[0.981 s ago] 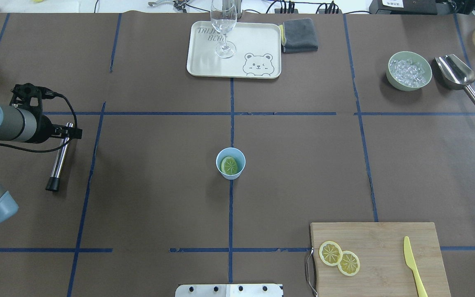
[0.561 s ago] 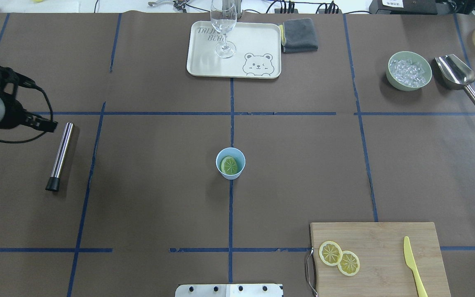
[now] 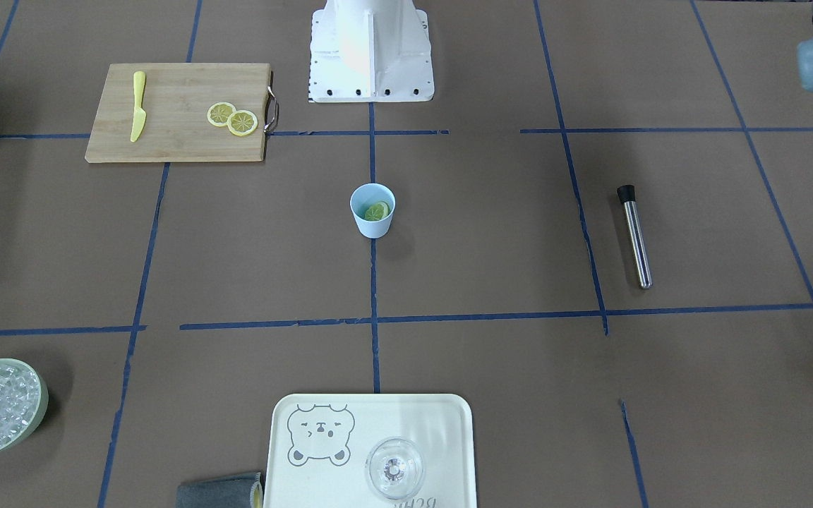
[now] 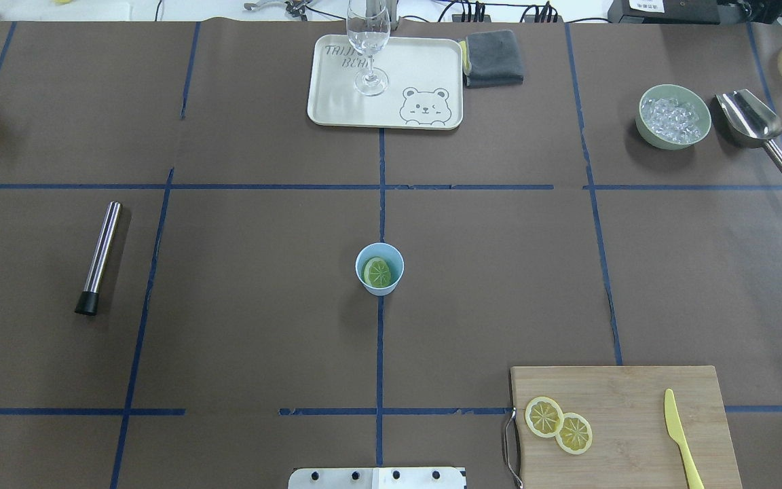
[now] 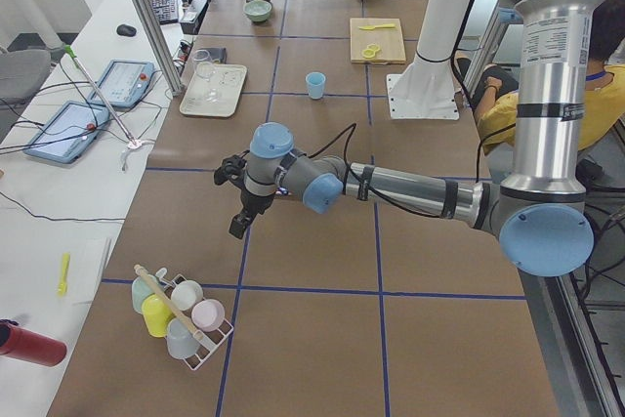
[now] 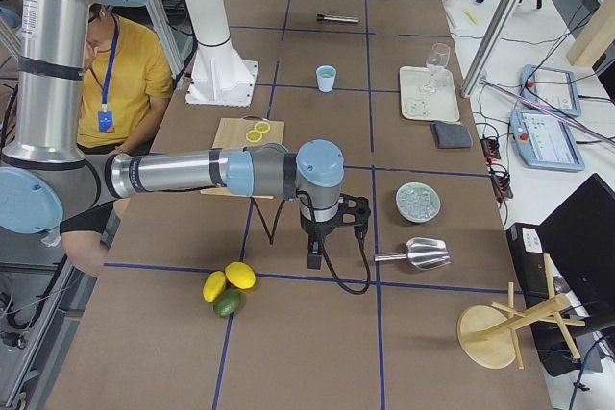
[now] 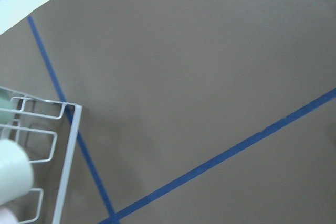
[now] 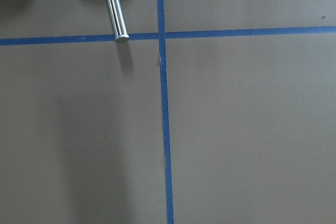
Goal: Squeeze lemon into cup
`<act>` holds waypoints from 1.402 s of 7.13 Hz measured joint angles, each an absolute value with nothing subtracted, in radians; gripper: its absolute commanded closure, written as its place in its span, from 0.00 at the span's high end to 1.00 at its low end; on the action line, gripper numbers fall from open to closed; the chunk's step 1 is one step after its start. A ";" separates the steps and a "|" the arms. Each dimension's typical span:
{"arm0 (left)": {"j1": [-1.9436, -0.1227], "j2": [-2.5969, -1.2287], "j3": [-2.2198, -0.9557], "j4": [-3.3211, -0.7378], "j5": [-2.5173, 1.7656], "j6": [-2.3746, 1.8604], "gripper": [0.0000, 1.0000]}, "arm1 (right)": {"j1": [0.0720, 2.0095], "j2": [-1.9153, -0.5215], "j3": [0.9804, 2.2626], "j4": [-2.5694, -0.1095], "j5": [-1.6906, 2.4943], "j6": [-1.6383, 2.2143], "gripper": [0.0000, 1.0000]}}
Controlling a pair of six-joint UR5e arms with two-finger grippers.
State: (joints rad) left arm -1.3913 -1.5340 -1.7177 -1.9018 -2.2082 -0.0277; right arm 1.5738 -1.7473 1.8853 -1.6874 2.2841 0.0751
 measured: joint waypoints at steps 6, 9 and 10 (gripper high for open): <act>-1.511 -1.405 -1.709 -1.774 -2.283 0.049 1.00 | 1.574 -1.747 1.883 -1.687 2.284 0.075 1.00; -1.551 -1.413 -1.735 -1.590 -2.286 0.194 1.00 | 1.574 -1.747 1.884 -1.687 2.284 0.075 1.00; -1.579 -1.410 -1.740 -1.566 -2.288 0.246 1.00 | 1.574 -1.748 1.884 -1.687 2.284 0.075 1.00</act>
State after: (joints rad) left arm -1.5790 -1.4098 -1.7405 -1.5660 -2.2875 0.2459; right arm 1.5738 -1.7476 1.8840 -1.6874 2.2841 0.0752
